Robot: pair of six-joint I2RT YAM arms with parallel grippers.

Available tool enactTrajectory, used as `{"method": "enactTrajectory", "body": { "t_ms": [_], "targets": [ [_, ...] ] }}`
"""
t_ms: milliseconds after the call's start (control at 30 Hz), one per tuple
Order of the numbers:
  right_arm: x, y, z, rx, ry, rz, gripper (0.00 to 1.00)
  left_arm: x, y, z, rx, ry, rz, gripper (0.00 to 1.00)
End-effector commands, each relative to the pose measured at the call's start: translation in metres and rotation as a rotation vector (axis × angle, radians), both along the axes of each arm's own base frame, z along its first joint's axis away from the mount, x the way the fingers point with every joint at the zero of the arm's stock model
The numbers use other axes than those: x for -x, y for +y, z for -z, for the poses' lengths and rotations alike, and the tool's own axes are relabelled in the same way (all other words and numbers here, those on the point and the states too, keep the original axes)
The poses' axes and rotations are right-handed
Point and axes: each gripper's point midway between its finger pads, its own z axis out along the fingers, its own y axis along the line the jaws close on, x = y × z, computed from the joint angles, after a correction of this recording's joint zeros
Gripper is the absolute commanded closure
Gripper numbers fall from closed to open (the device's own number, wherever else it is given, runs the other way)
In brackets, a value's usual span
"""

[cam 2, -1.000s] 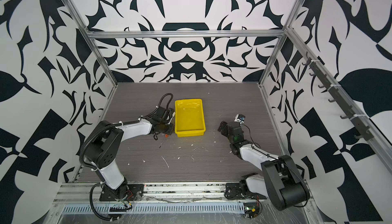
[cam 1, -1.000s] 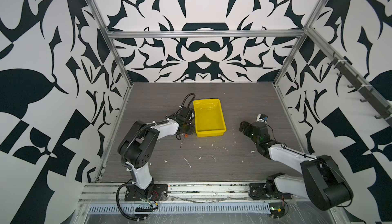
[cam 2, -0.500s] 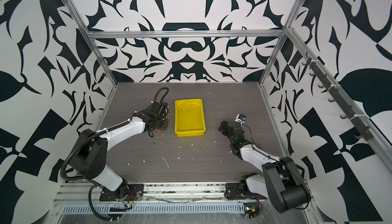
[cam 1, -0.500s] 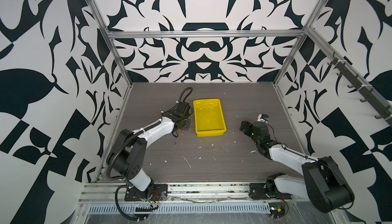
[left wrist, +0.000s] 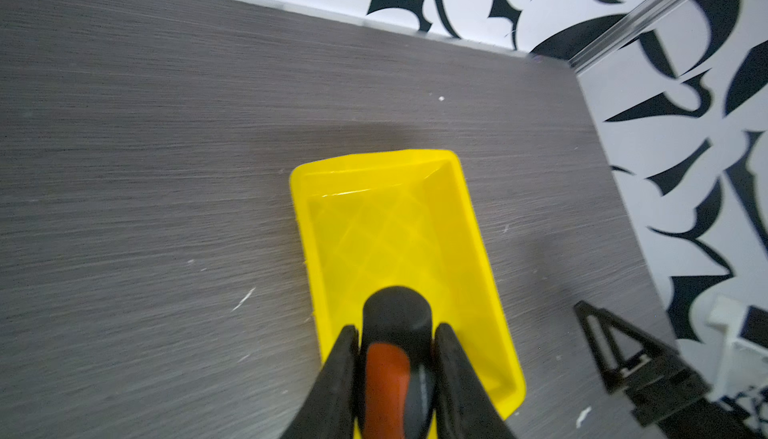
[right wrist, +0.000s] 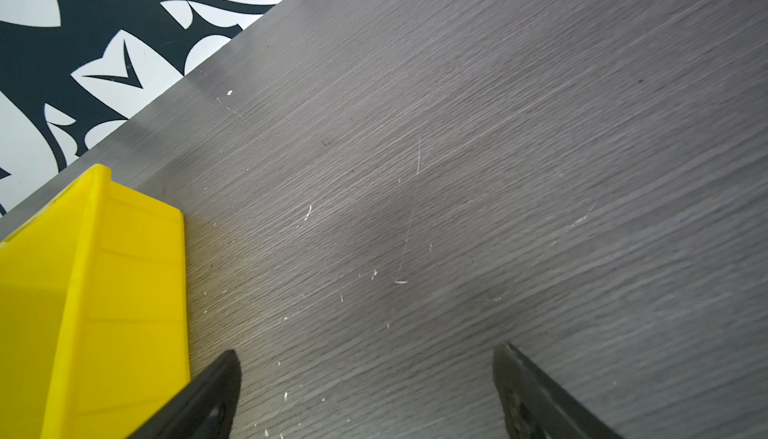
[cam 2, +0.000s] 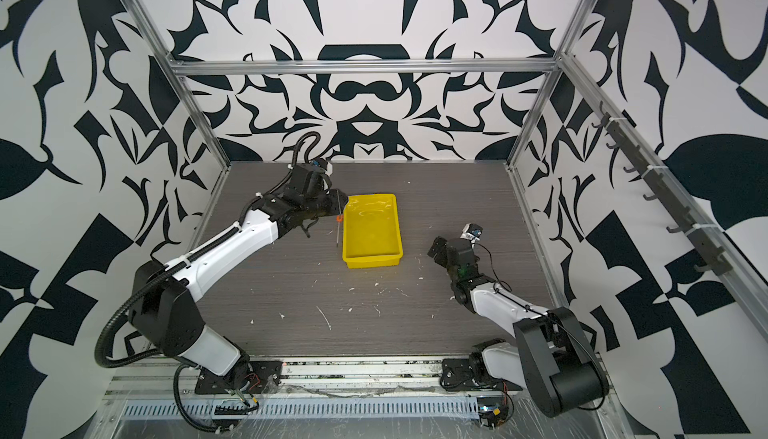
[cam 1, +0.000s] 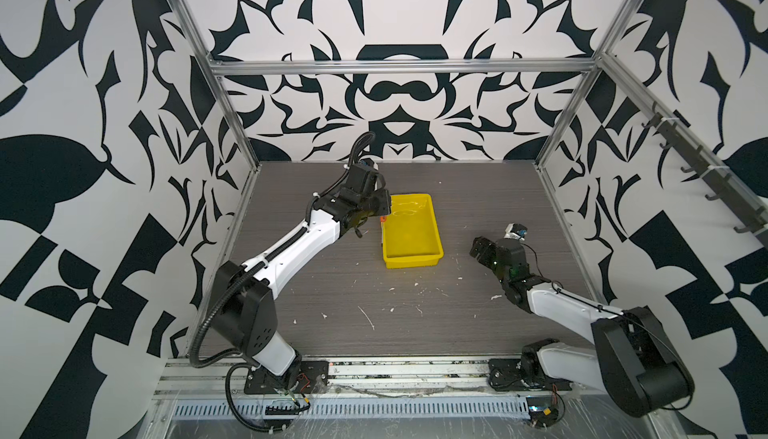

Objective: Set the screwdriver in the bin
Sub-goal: 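Carry the screwdriver over the yellow bin with the left gripper and lower it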

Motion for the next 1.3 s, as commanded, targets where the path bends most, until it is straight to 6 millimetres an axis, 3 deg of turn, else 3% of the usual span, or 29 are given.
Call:
{"method": "enactTrajectory", "body": {
  "t_ms": [0, 267, 533, 1000, 1267],
  "targets": [
    [-0.005, -0.002, -0.015, 0.003, -0.043, 0.02, 0.03, -0.014, -0.034, 0.019, 0.094, 0.068, 0.0, 0.82],
    [-0.006, -0.002, -0.018, 0.003, -0.055, 0.023, 0.03, -0.038, -0.07, 0.077, 0.06, 0.146, 0.017, 0.82],
    [-0.005, -0.002, -0.019, 0.004, -0.056, 0.021, 0.03, -0.041, -0.072, 0.111, 0.022, 0.191, -0.001, 0.82],
    [-0.007, -0.001, -0.017, 0.005, -0.051, 0.014, 0.03, -0.037, -0.064, 0.144, -0.053, 0.219, -0.014, 0.75],
    [-0.008, 0.001, -0.016, 0.006, -0.048, 0.006, 0.04, -0.035, -0.058, 0.14, -0.091, 0.214, -0.013, 0.68]
  ]
}}
